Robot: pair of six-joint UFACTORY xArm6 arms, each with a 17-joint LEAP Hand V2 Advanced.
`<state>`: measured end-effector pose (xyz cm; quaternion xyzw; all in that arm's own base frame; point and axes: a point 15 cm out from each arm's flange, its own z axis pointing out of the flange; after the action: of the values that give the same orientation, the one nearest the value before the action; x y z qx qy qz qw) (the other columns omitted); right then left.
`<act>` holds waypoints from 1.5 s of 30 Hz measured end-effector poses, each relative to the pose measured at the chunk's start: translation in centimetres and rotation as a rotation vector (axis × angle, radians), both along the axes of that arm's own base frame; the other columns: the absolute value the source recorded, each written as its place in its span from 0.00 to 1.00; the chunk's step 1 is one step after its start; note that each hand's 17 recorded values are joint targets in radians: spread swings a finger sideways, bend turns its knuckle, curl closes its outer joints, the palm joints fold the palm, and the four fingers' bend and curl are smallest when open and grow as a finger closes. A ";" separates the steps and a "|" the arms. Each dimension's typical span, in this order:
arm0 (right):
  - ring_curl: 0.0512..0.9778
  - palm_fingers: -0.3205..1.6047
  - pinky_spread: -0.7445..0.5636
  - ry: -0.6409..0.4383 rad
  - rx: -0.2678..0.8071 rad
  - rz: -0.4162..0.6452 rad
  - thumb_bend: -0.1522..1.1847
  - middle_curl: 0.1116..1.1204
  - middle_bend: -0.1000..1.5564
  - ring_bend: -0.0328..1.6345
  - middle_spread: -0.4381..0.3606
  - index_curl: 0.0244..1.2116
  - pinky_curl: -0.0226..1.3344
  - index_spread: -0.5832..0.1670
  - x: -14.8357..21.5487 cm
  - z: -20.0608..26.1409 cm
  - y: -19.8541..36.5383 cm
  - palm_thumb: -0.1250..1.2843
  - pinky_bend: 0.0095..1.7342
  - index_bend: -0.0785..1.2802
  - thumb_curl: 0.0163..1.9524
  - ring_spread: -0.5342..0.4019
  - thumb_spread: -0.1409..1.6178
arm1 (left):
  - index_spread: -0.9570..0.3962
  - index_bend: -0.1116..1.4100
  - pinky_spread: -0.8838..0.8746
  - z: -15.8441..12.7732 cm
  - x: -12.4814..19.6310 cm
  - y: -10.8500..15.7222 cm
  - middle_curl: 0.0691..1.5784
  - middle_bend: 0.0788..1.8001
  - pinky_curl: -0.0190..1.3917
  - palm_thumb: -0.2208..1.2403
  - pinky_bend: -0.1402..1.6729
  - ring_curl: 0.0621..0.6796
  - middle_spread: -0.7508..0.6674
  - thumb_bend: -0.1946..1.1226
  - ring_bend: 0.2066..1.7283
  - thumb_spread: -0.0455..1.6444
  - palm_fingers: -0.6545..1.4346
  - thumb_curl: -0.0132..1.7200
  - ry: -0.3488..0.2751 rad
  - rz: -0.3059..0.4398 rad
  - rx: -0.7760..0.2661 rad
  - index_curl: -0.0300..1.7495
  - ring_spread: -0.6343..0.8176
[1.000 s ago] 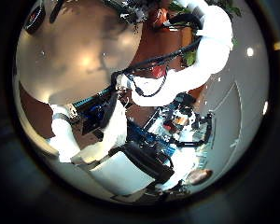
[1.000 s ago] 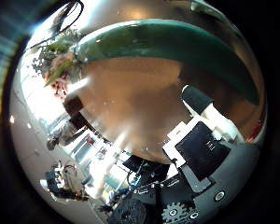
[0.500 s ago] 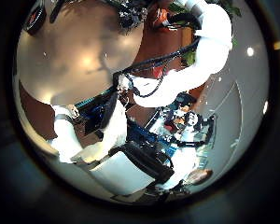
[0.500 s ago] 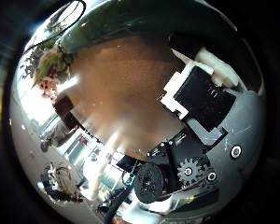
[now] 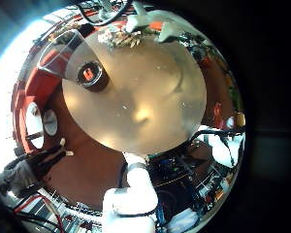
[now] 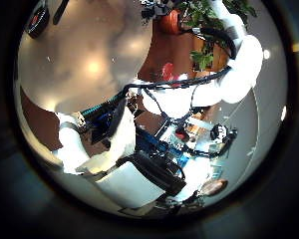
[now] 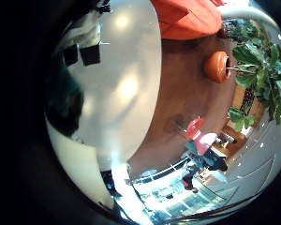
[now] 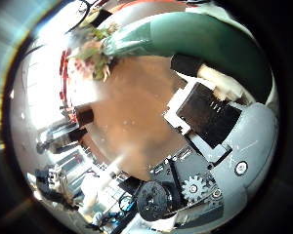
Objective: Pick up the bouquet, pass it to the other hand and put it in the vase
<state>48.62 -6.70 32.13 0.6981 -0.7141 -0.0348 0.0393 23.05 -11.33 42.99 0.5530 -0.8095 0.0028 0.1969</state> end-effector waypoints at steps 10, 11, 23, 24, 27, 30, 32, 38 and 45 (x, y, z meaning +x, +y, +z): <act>0.73 0.74 0.44 -0.233 0.258 -0.016 0.17 0.76 0.86 0.88 0.36 0.80 0.54 0.38 -2.4 10.2 0.9 0.93 0.80 0.87 0.46 0.35 0.59 | 0.74 0.20 0.80 0.6 0.7 -0.6 0.20 0.07 0.17 0.41 0.17 0.23 0.77 0.13 0.13 0.70 0.40 0.20 -0.011 0.014 -0.050 0.24 0.81; 0.73 0.74 0.44 -0.252 0.290 -0.017 0.17 0.76 0.86 0.88 0.36 0.80 0.55 0.38 -2.8 11.2 1.0 0.93 0.80 0.87 0.46 0.35 0.59 | 0.74 0.20 0.79 0.7 0.8 -0.8 0.19 0.07 0.17 0.41 0.17 0.22 0.77 0.13 0.13 0.70 0.40 0.20 -0.013 0.017 -0.062 0.24 0.81; 0.74 0.74 0.44 -0.349 0.829 0.018 0.16 0.73 0.88 0.89 0.39 0.80 0.61 0.42 -7.4 18.9 3.0 0.91 0.76 0.89 0.53 0.36 0.58 | 0.75 0.20 0.78 1.9 3.6 -0.7 0.20 0.08 0.17 0.41 0.17 0.23 0.75 0.13 0.15 0.70 0.43 0.20 -0.081 0.118 -0.283 0.25 0.79; 0.74 0.74 0.44 -0.351 0.887 0.040 0.16 0.73 0.89 0.89 0.39 0.80 0.61 0.42 -8.1 19.8 3.6 0.91 0.76 0.89 0.53 0.36 0.58 | 0.75 0.20 0.78 2.2 3.8 -1.0 0.20 0.08 0.17 0.41 0.17 0.23 0.75 0.13 0.15 0.70 0.43 0.20 -0.092 0.119 -0.312 0.25 0.79; 0.74 0.74 0.44 -0.392 1.045 0.094 0.16 0.72 0.89 0.89 0.39 0.80 0.63 0.43 -9.0 22.8 5.0 0.91 0.76 0.89 0.55 0.36 0.58 | 0.79 0.16 0.78 3.0 5.1 -0.6 0.20 0.08 0.18 0.38 0.19 0.25 0.76 0.12 0.17 0.70 0.41 0.20 -0.130 0.169 -0.410 0.23 0.79; 0.74 0.74 0.44 -0.392 1.168 0.150 0.15 0.72 0.89 0.89 0.40 0.80 0.64 0.43 -11.1 24.7 5.7 0.90 0.75 0.89 0.56 0.36 0.57 | 0.83 0.16 0.78 4.1 6.4 -0.7 0.20 0.09 0.19 0.34 0.20 0.26 0.77 0.12 0.19 0.69 0.40 0.19 -0.170 0.222 -0.544 0.21 0.78; 0.74 0.74 0.44 -0.369 1.215 0.208 0.16 0.71 0.89 0.89 0.40 0.80 0.66 0.44 -12.5 25.0 6.9 0.90 0.74 0.89 0.58 0.36 0.57 | 0.84 0.16 0.78 4.9 7.2 -1.4 0.20 0.09 0.20 0.32 0.21 0.27 0.77 0.12 0.20 0.68 0.40 0.19 -0.187 0.244 -0.638 0.20 0.78; 0.74 0.74 0.44 -0.340 1.315 0.324 0.16 0.70 0.90 0.89 0.40 0.79 0.68 0.44 -15.2 25.5 11.5 0.90 0.74 0.90 0.61 0.36 0.57 | 0.86 0.16 0.77 7.6 9.1 -2.5 0.20 0.10 0.21 0.29 0.22 0.27 0.78 0.12 0.23 0.66 0.39 0.18 -0.178 0.286 -0.913 0.19 0.79; 0.75 0.74 0.44 -0.285 1.357 0.446 0.15 0.70 0.90 0.89 0.40 0.79 0.71 0.45 -18.1 24.7 16.4 0.89 0.72 0.90 0.64 0.36 0.57 | 0.87 0.17 0.77 12.7 9.6 -3.6 0.21 0.11 0.23 0.29 0.23 0.27 0.78 0.13 0.25 0.64 0.38 0.19 -0.112 0.250 -1.247 0.17 0.79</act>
<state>30.54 9.73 56.85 0.6954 -0.3742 -0.3697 -0.4895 32.60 -14.89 55.71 0.4239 -0.5941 0.5254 0.4374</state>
